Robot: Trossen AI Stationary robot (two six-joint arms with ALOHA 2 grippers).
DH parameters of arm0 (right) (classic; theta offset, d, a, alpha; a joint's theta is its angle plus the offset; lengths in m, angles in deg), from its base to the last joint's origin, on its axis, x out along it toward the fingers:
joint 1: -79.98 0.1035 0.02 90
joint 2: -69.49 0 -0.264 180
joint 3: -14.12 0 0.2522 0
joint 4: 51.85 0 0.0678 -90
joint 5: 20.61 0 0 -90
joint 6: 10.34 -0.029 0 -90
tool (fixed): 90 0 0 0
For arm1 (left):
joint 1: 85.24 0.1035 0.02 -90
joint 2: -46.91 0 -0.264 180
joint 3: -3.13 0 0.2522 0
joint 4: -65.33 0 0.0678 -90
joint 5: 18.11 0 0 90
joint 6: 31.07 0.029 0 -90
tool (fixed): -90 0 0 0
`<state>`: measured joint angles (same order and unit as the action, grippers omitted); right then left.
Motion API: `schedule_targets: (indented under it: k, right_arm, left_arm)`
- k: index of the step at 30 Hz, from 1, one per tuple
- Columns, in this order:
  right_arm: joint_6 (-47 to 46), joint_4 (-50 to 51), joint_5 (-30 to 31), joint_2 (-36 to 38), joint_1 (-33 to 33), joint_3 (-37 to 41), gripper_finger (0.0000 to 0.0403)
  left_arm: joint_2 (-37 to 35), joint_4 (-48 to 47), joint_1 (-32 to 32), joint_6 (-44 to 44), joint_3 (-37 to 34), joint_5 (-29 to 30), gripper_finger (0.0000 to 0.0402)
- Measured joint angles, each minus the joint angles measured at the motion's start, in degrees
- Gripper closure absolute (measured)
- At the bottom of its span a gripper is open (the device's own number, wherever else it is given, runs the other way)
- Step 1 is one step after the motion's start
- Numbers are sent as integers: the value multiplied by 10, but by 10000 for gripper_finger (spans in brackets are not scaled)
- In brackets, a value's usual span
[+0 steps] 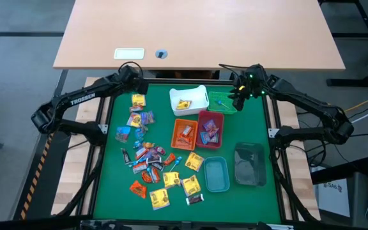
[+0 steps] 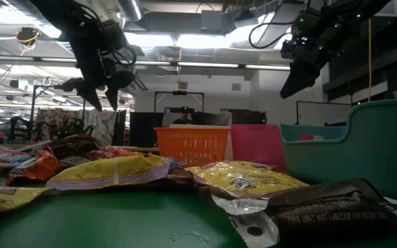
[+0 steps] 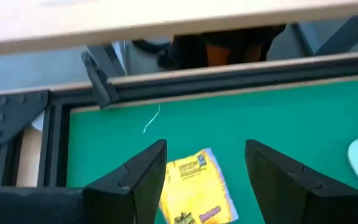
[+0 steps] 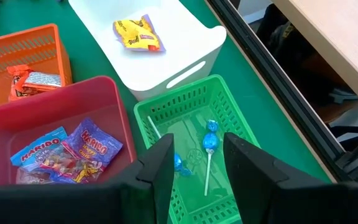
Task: Sort candy
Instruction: Put the yellow bag of candy into the white bin
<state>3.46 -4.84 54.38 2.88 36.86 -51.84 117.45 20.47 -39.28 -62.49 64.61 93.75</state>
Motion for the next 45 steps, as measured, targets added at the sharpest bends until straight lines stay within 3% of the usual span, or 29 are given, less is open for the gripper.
schedule_targets:
  k: [9,23,32,41,45]
  right_arm:
    - [0,-1,0,0,0,0,265]
    - [0,-2,0,0,0,0,265]
    - [0,-2,0,0,0,0,265]
    - [0,-2,0,0,0,0,265]
    - [0,-2,0,0,0,0,265]
  left_arm:
    - [81,-4,20,0,0,-81,196]
    - [220,-1,20,0,0,-94,207]
    - [234,0,20,0,2,-91,278]
    - [231,8,20,6,1,-99,384]
    - [219,9,19,10,0,-114,395]
